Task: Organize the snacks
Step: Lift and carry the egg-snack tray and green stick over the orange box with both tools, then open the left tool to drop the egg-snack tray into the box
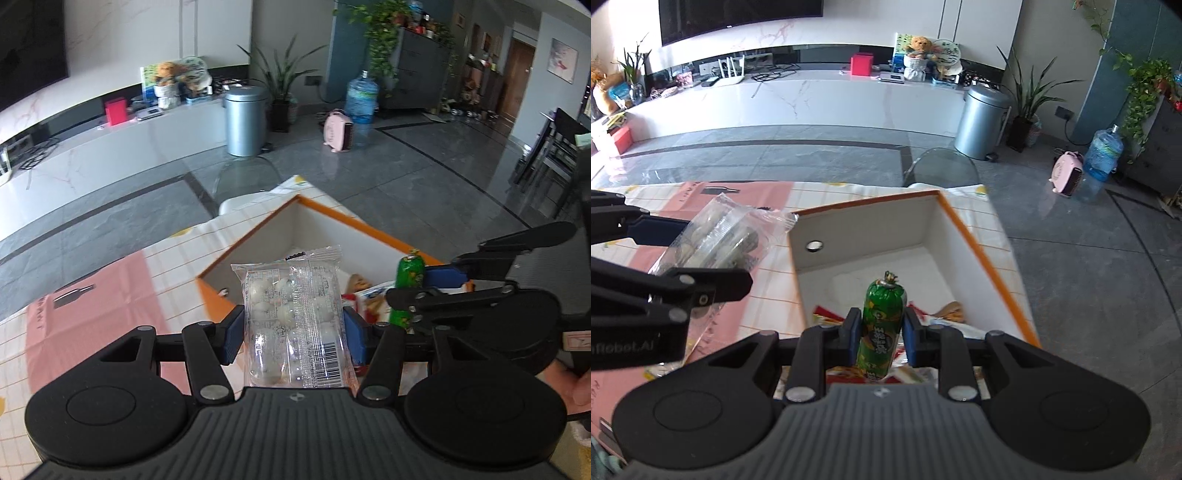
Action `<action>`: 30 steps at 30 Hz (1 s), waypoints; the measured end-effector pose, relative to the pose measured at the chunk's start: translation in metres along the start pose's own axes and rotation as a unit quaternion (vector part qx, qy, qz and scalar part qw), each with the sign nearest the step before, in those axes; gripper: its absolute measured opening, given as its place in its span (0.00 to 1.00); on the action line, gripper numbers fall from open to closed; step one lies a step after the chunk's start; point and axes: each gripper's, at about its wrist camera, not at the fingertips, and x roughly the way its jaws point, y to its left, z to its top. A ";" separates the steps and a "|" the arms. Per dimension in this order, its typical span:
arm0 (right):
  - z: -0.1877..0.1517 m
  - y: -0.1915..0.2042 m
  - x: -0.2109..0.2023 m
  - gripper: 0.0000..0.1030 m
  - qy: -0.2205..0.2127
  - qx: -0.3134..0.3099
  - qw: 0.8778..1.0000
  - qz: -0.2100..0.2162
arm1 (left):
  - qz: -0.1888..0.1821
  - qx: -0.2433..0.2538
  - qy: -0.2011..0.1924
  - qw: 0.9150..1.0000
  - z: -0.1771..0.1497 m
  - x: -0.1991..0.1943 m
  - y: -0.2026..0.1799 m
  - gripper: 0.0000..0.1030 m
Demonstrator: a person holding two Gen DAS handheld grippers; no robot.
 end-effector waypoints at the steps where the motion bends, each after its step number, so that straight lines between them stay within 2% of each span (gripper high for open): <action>1: 0.001 -0.005 0.003 0.20 0.006 -0.001 1.000 -0.002 | -0.003 0.006 0.002 1.000 0.003 0.006 -0.005 0.61; 12: -0.008 -0.045 0.051 0.20 0.080 -0.056 0.995 -0.009 | -0.027 0.070 0.061 0.995 0.013 0.074 -0.037 0.61; 17: -0.010 -0.056 0.072 0.20 0.106 -0.064 0.992 0.003 | -0.018 0.103 0.085 0.991 0.008 0.100 -0.048 0.61; 30: -0.020 -0.046 0.098 0.19 0.121 -0.134 0.983 0.028 | -0.010 0.143 0.128 0.981 0.003 0.138 -0.050 0.61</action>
